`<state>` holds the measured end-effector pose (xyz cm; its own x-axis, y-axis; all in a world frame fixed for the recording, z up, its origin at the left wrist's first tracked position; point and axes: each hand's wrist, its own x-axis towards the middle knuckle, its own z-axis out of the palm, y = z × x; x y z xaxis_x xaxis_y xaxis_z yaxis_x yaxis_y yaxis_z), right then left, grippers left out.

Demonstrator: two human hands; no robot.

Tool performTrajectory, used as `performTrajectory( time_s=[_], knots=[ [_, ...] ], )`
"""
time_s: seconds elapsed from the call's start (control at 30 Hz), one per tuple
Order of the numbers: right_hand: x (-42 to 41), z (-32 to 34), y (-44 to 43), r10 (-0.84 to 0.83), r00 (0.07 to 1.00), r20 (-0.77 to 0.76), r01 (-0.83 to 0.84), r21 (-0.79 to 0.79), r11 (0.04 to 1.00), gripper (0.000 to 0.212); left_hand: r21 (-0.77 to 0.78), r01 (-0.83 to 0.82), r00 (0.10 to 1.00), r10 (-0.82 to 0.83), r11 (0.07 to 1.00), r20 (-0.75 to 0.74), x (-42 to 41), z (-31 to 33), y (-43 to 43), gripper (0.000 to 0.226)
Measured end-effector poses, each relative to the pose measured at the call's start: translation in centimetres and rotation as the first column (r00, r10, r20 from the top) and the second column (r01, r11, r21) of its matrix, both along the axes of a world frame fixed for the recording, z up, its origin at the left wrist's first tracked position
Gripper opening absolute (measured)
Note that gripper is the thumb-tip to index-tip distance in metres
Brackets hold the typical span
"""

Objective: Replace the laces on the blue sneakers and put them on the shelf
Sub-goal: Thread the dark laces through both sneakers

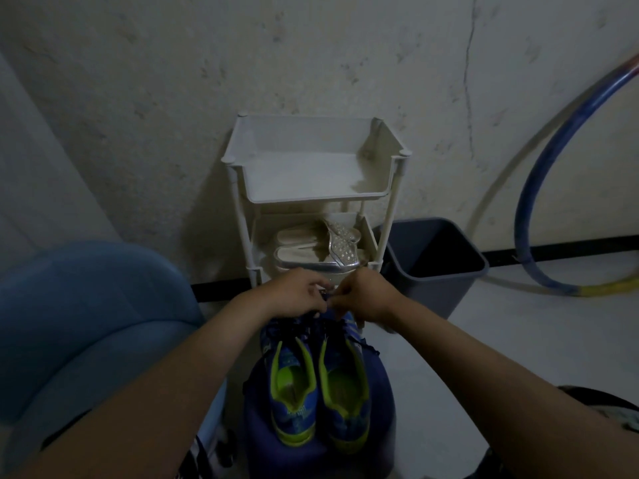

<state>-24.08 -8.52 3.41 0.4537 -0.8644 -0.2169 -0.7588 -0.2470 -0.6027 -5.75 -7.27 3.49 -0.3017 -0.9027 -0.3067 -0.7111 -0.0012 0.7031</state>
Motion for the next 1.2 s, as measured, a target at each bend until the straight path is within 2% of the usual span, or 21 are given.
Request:
performTrajectory(
  time_s=[0.07, 0.17, 0.23, 0.3, 0.4, 0.53, 0.73, 0.9, 1.2],
  knots=[
    [0.1, 0.1, 0.0, -0.035, 0.998, -0.057, 0.032, -0.047, 0.998, 0.026, -0.073, 0.011, 0.998, -0.007, 0.997, 0.058, -0.2, -0.2, 0.0, 0.023],
    [-0.1, -0.7, 0.0, -0.068, 0.960, -0.273, 0.038, -0.113, 0.993, 0.033, -0.099, -0.011, 0.987, 0.027, 0.995, 0.156, -0.2, -0.8, -0.2, 0.019],
    [-0.3, -1.6, 0.6, -0.042, 0.916, -0.399, 0.027, -0.041, 0.999, 0.042, -0.080, -0.039, 0.984, 0.053, 0.996, 0.172, -0.3, -1.2, -0.1, 0.016],
    [-0.4, -2.6, 1.2, -0.029, 0.899, -0.436, 0.054, 0.047, 0.997, 0.049, -0.051, -0.053, 0.986, 0.060, 0.997, 0.152, -0.6, -1.6, 0.0, 0.010],
    [-0.7, -3.4, 1.8, -0.045, 0.917, -0.396, 0.109, 0.140, 0.984, 0.032, -0.049, -0.052, 0.990, 0.058, 0.997, 0.131, -1.2, -2.0, 0.4, 0.012],
    [-1.5, -4.1, 1.5, -0.157, 0.941, -0.299, 0.232, 0.232, 0.945, 0.012, -0.061, -0.024, 0.990, 0.032, 0.998, 0.138, -2.2, -2.5, 1.0, 0.013],
    [-2.8, -4.7, 1.4, -0.333, 0.929, -0.160, 0.369, 0.397, 0.840, 0.020, -0.074, 0.060, 0.979, -0.044, 0.995, 0.197, -4.2, -4.0, 1.6, 0.015],
    [-3.5, -4.8, 1.5, -0.366, 0.923, -0.119, 0.375, 0.492, 0.786, 0.019, -0.052, 0.089, 0.965, -0.073, 0.995, 0.254, -4.9, -5.8, 1.4, 0.019],
    [-3.5, -5.2, 1.2, -0.372, 0.925, -0.080, 0.359, 0.508, 0.783, 0.010, -0.049, 0.135, 0.947, -0.115, 0.990, 0.299, -5.0, -6.0, 1.2, 0.020]
  ],
)
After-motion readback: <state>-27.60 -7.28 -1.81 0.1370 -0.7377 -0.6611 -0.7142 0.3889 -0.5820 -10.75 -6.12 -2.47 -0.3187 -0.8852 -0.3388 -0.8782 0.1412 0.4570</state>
